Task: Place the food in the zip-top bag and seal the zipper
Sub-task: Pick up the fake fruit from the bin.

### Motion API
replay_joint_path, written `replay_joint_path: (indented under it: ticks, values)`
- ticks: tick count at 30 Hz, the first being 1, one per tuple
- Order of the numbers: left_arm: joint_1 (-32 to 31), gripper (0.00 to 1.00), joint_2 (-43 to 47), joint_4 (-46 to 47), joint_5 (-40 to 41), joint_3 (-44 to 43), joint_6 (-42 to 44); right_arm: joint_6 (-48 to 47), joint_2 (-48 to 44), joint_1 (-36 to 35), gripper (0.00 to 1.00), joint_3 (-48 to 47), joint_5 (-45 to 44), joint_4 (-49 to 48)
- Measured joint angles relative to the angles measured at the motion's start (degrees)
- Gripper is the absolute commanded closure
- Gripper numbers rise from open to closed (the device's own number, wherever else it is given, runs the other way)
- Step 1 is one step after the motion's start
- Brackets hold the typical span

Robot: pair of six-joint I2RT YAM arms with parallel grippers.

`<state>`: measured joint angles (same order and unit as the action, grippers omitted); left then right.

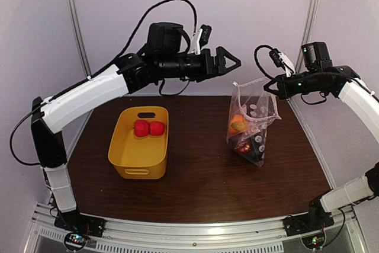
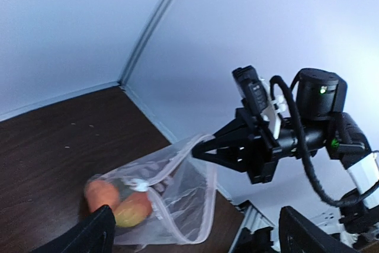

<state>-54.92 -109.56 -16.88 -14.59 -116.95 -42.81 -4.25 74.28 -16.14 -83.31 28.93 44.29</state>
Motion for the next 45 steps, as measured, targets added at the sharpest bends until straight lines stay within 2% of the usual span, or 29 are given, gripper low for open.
replay_joint_path:
  ticks: [7, 9, 13, 22, 31, 37, 45]
  values:
    - [0.50, 0.02, 16.76, -2.34, 21.75, 23.30, 14.58, -0.17, -0.04, 0.37, 1.00, 1.03, -0.96, -0.50]
    - [0.83, 0.03, 18.36, -3.80, 27.41, 28.57, 17.25, -0.26, -0.04, 0.46, 1.00, 1.33, -1.11, -0.48]
    - [2.93, 0.11, 18.60, -9.01, 34.86, 35.28, 19.54, -0.28, -0.04, 0.55, 1.00, 1.46, -1.31, -0.59]
    - [17.86, 0.27, 17.38, -16.72, 38.12, 40.94, 19.30, -0.28, -0.07, 0.55, 1.00, 1.64, -1.33, -0.87]
    - [20.46, 0.28, 9.11, -17.92, 36.52, 40.41, 17.57, -0.33, -0.22, 0.70, 1.00, 2.54, -1.31, -1.68]
    - [22.43, 0.22, 4.20, -17.97, 36.89, 37.59, 16.09, -0.33, -0.48, 0.76, 1.00, 2.99, -1.33, -1.92]
    - [23.82, 0.22, -1.03, -16.81, 36.44, 33.88, 15.13, -0.44, -0.48, 0.76, 1.00, 3.37, -1.31, -2.16]
